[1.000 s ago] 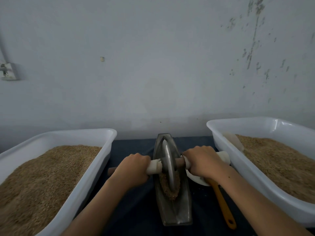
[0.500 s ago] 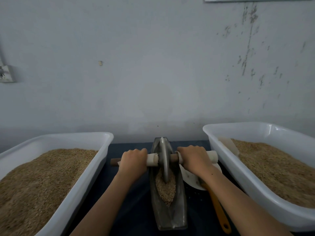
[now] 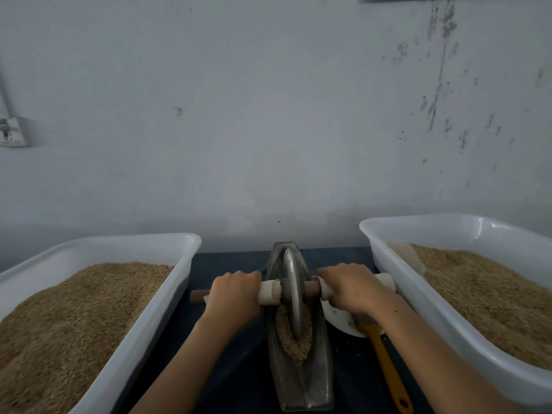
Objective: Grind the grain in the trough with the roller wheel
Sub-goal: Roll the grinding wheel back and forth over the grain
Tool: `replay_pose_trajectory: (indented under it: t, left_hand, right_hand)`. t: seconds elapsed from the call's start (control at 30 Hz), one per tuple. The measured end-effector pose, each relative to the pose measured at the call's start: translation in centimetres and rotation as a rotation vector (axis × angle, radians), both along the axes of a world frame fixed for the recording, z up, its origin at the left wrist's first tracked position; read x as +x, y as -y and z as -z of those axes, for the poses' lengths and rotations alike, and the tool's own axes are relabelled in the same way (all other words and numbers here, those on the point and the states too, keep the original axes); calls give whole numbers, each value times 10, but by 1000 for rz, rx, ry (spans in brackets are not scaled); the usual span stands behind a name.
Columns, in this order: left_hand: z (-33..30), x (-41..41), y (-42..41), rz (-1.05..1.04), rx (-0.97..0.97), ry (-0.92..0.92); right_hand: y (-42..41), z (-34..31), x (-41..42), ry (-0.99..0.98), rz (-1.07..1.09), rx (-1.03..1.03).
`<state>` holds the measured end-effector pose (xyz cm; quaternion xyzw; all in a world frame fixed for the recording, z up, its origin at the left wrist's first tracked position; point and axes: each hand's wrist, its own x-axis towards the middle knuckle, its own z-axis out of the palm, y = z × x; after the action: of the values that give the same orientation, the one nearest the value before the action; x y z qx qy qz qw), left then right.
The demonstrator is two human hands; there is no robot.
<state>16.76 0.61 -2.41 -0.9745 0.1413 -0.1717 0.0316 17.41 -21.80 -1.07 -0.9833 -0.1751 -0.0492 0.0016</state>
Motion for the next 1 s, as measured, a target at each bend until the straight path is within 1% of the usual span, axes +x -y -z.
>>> replay_pose_trajectory:
  t: [0.13, 0.2, 0.27, 0.33, 0.4, 0.53, 0.6, 0.67, 0.83, 0.9, 1.0]
  left_hand:
    - [8, 1, 7, -53, -31, 144]
    - [10, 2, 8, -54, -32, 186]
    - [9, 2, 6, -30, -46, 188]
    - [8, 1, 3, 2, -52, 153]
    - [3, -1, 1, 12, -19, 78]
    - [-10, 0, -2, 30, 49, -140]
    - [-12, 1, -3, 31, 75, -214]
    - [-10, 1, -3, 11, 85, -226]
    - [-7, 12, 3, -39, 42, -142]
    - [-8, 19, 6, -53, 28, -104]
    - [-7, 25, 9, -79, 12, 8]
  right_hand:
    - [-3, 20, 6, 315, 24, 61]
    - [-5, 25, 9, 376, 21, 67]
    - [-4, 25, 8, 355, 24, 79]
    - [-3, 19, 4, 283, 42, 72]
    - [-2, 8, -1, 150, 45, 16]
    - [-1, -15, -11, -185, 37, -69]
    - [0, -19, -13, -261, 43, -63]
    - [0, -18, -13, -259, 38, -53]
    - [-2, -10, 1, -121, 38, -40]
    - [-2, -6, 9, -33, 48, -18]
    - [-2, 4, 15, 124, 58, 39]
